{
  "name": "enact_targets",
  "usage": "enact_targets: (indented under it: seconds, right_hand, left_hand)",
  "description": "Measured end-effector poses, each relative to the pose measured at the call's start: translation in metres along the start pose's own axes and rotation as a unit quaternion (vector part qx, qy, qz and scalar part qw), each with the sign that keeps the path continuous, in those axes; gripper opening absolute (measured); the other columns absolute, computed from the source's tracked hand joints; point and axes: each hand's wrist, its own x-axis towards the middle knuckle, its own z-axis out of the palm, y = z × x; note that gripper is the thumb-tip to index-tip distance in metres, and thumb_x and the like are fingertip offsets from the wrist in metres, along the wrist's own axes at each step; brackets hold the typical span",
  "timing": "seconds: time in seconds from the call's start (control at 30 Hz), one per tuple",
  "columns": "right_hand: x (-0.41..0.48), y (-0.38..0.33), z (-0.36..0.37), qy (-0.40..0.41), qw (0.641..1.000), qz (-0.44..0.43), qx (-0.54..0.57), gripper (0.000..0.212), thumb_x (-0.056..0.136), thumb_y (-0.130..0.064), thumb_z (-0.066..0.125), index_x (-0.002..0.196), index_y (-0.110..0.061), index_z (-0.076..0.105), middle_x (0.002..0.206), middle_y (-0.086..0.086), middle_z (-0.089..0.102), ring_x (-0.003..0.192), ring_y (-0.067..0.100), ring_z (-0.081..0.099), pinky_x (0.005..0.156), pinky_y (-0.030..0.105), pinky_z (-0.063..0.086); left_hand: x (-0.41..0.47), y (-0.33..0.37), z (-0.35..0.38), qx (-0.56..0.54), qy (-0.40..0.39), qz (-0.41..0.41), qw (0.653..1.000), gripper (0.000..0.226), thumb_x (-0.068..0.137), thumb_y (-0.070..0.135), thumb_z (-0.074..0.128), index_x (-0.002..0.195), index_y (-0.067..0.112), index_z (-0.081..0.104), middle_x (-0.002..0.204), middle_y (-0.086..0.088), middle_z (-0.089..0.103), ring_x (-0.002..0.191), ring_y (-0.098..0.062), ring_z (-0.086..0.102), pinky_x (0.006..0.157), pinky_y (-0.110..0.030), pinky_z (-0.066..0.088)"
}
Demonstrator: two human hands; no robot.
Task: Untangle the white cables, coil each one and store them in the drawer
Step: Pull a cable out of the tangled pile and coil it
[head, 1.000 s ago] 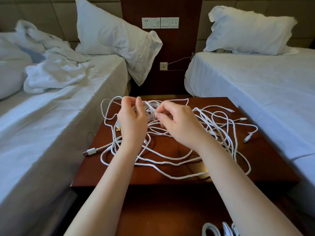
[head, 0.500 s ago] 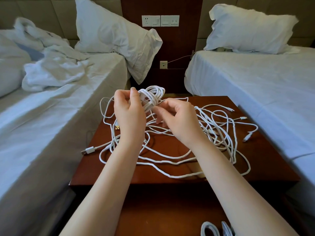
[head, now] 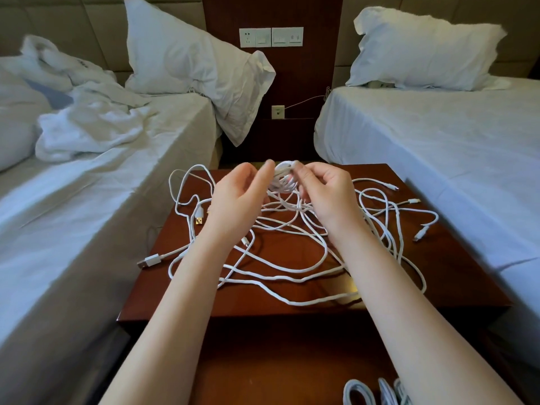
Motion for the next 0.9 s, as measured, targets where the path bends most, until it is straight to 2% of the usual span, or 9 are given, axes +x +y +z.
enact_targets:
  seconds: [0.13, 0.2, 0.33, 0.43, 0.53, 0.63, 0.77, 0.83, 0.9]
  right_hand:
    - [0.002, 0.0, -0.002, -0.009, 0.999, 0.039, 0.0, 0.031, 0.098, -0.036, 0.052, 0.074, -0.022, 0.066, 0.044, -0.015, 0.048, 0.047, -0.001, 0.045, 0.05, 0.012, 0.04]
    - [0.001, 0.0, -0.002, -0.014, 0.999, 0.046, 0.006, 0.034, 0.098, -0.039, 0.051, 0.072, -0.022, 0.065, 0.044, -0.014, 0.045, 0.047, 0.0, 0.042, 0.048, 0.011, 0.037]
    - [0.002, 0.001, -0.002, -0.019, 0.998, 0.053, 0.009, 0.036, 0.098, -0.041, 0.048, 0.073, -0.02, 0.063, 0.045, -0.016, 0.048, 0.047, -0.001, 0.045, 0.048, 0.009, 0.037]
    - [0.002, 0.0, -0.004, -0.039, 0.998, 0.056, 0.016, 0.036, 0.1, -0.039, 0.046, 0.078, -0.016, 0.063, 0.05, -0.018, 0.056, 0.051, -0.007, 0.053, 0.052, 0.005, 0.041]
    - [0.001, 0.0, -0.005, -0.059, 0.998, 0.033, -0.016, 0.032, 0.099, -0.038, 0.048, 0.09, -0.011, 0.061, 0.065, -0.006, 0.064, 0.059, -0.002, 0.063, 0.055, 0.009, 0.047]
    - [0.002, 0.0, -0.009, -0.08, 0.993, 0.011, -0.087, 0.021, 0.097, -0.035, 0.054, 0.095, -0.014, 0.056, 0.073, -0.003, 0.07, 0.065, -0.001, 0.065, 0.056, 0.007, 0.047]
    - [0.003, 0.001, -0.014, -0.075, 0.977, -0.03, -0.199, 0.011, 0.094, -0.029, 0.061, 0.091, -0.018, 0.062, 0.082, -0.009, 0.063, 0.073, 0.007, 0.059, 0.056, 0.007, 0.04]
    - [0.004, 0.001, -0.016, -0.054, 0.975, -0.034, -0.214, 0.016, 0.091, -0.032, 0.065, 0.088, -0.017, 0.065, 0.078, -0.006, 0.052, 0.068, 0.008, 0.049, 0.056, 0.011, 0.036]
    - [0.005, 0.001, -0.016, -0.068, 0.984, -0.004, -0.165, 0.021, 0.09, -0.034, 0.066, 0.085, -0.014, 0.066, 0.071, 0.001, 0.055, 0.064, 0.01, 0.047, 0.059, 0.019, 0.04]
  left_hand:
    - [-0.001, -0.002, -0.005, 0.098, -0.024, 0.131, 0.986, 0.021, 0.095, 0.03, 0.054, 0.089, 0.01, 0.059, 0.091, -0.001, 0.058, 0.078, -0.005, 0.056, 0.064, -0.009, 0.043]
    - [-0.001, -0.001, -0.004, 0.086, -0.018, 0.148, 0.985, 0.007, 0.096, 0.022, 0.053, 0.094, 0.017, 0.057, 0.099, -0.001, 0.062, 0.087, -0.006, 0.062, 0.069, -0.012, 0.05]
    - [-0.004, -0.001, -0.001, 0.068, -0.016, 0.143, 0.987, 0.018, 0.096, 0.016, 0.054, 0.08, 0.021, 0.047, 0.071, 0.009, 0.058, 0.061, 0.006, 0.056, 0.052, -0.011, 0.041]
    - [-0.001, -0.005, -0.001, 0.074, 0.018, 0.155, 0.985, 0.017, 0.094, 0.016, 0.059, 0.079, 0.015, 0.051, 0.068, 0.0, 0.06, 0.061, -0.005, 0.059, 0.053, -0.017, 0.046]
    - [0.002, -0.012, -0.002, 0.062, 0.04, 0.156, 0.985, 0.017, 0.092, 0.015, 0.061, 0.079, 0.009, 0.053, 0.072, -0.012, 0.066, 0.065, -0.02, 0.067, 0.057, -0.036, 0.053]
    - [0.003, -0.018, -0.004, 0.092, 0.054, 0.168, 0.98, 0.018, 0.091, 0.011, 0.063, 0.077, 0.007, 0.053, 0.068, -0.01, 0.063, 0.06, -0.02, 0.063, 0.052, -0.023, 0.047]
    - [0.004, -0.021, -0.004, 0.133, 0.055, 0.196, 0.97, 0.021, 0.089, 0.008, 0.065, 0.074, 0.012, 0.05, 0.06, 0.01, 0.05, 0.052, -0.001, 0.05, 0.052, -0.007, 0.038]
    - [0.004, -0.022, -0.002, 0.152, 0.056, 0.216, 0.963, 0.023, 0.087, 0.007, 0.066, 0.073, 0.012, 0.049, 0.059, 0.01, 0.047, 0.048, -0.001, 0.045, 0.05, -0.008, 0.035]
    - [0.005, -0.024, 0.0, 0.171, 0.058, 0.231, 0.956, 0.022, 0.086, 0.005, 0.066, 0.072, 0.01, 0.05, 0.059, 0.004, 0.048, 0.048, -0.002, 0.04, 0.049, -0.009, 0.032]
